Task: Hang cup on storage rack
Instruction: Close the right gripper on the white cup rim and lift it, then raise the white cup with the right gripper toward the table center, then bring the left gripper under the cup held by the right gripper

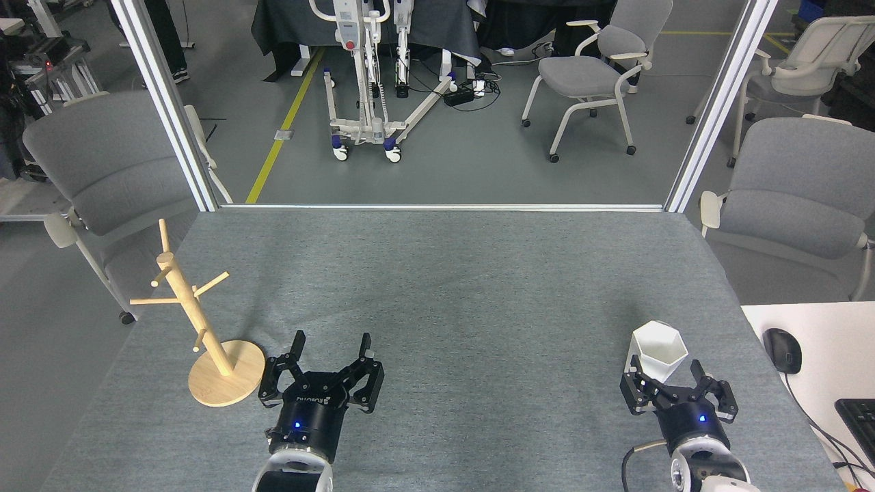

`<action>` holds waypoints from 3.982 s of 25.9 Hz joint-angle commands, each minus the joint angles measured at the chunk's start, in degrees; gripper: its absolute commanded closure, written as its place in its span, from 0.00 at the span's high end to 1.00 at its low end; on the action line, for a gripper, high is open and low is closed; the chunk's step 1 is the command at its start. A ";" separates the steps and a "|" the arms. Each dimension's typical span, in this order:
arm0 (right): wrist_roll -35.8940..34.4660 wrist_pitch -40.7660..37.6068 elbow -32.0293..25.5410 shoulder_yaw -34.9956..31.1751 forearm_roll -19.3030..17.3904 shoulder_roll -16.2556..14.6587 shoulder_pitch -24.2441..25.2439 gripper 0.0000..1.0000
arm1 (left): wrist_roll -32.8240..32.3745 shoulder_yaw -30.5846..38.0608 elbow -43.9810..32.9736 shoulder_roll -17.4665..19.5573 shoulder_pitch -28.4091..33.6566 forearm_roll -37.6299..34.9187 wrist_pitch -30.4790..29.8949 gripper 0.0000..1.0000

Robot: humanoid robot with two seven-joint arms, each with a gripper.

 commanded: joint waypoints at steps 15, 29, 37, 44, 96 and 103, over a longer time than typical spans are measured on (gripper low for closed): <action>-0.01 2.47 5.59 0.44 0.11 -0.41 -4.43 1.00 | -0.06 0.00 0.00 0.09 -0.08 0.00 -0.02 0.99; -0.01 2.74 10.78 0.52 0.19 -1.29 -7.60 1.00 | -0.06 0.00 0.70 0.27 -0.08 0.00 -0.11 0.99; -0.01 2.74 12.80 1.14 0.46 -1.46 -8.91 1.00 | -0.06 0.00 0.70 0.18 -0.08 0.00 -0.20 0.99; -0.01 2.74 14.64 1.14 0.46 -1.37 -9.88 1.00 | -0.06 0.00 0.70 0.09 -0.08 0.00 -0.20 0.99; 38.84 57.75 -32.29 38.31 -3.94 -0.49 -18.49 0.12 | 3.19 -23.02 2.55 4.13 3.08 -17.66 -7.23 0.99; 49.56 68.30 -31.67 47.72 3.27 -0.06 -20.43 0.12 | 1.78 -24.08 15.29 -1.32 -11.24 -16.79 -8.20 0.99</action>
